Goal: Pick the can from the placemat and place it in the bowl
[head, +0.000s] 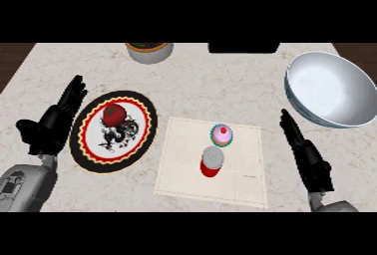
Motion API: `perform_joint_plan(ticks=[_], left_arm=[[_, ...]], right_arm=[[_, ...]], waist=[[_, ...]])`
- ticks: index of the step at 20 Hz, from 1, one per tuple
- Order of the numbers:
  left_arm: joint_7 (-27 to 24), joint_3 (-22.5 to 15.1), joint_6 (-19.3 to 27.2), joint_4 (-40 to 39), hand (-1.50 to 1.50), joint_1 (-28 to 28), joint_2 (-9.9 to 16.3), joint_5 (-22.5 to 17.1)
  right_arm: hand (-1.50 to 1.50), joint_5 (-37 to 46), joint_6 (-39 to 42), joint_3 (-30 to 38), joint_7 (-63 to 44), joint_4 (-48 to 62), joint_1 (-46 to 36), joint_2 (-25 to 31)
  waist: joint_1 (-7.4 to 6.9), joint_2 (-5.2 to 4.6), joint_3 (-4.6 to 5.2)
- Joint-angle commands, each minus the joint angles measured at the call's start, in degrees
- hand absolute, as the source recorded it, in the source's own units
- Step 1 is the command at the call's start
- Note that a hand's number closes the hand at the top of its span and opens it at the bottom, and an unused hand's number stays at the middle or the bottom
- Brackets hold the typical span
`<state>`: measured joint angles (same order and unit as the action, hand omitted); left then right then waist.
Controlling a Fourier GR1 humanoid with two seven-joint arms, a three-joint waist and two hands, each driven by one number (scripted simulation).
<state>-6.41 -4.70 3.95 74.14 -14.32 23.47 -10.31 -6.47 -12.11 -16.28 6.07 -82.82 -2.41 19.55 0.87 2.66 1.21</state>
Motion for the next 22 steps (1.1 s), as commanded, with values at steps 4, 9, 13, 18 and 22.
perform_joint_plan(ticks=[4,9,13,18,22], left_arm=[[1.3,2.06,4.38,1.2,0.0,-0.08,0.68,1.74],[4.44,3.67,6.01,1.07,0.0,2.64,0.96,0.76],[9.09,3.61,8.8,7.95,0.0,5.38,0.75,1.69],[10.67,3.84,7.54,11.51,0.0,6.08,-0.6,2.39],[11.66,5.07,6.57,12.32,0.0,5.95,-0.86,3.64]], right_arm=[[1.5,-1.63,12.01,-2.3,3.16,-13.41,-13.86,4.08],[-1.5,18.25,6.84,-3.48,-9.89,-11.64,-13.03,19.38],[-1.5,21.28,0.05,-7.41,-9.94,-31.03,3.03,15.18],[-1.5,25.15,5.38,-5.81,-13.53,-40.35,7.2,18.47],[-1.5,21.76,11.65,0.0,-20.16,-40.16,2.19,16.79]], waist=[[-3.12,-1.83,-1.16],[-0.38,-1.18,-0.81],[0.55,-1.87,-1.2],[-0.49,-2.47,-1.19],[-0.91,-2.62,-1.2]])
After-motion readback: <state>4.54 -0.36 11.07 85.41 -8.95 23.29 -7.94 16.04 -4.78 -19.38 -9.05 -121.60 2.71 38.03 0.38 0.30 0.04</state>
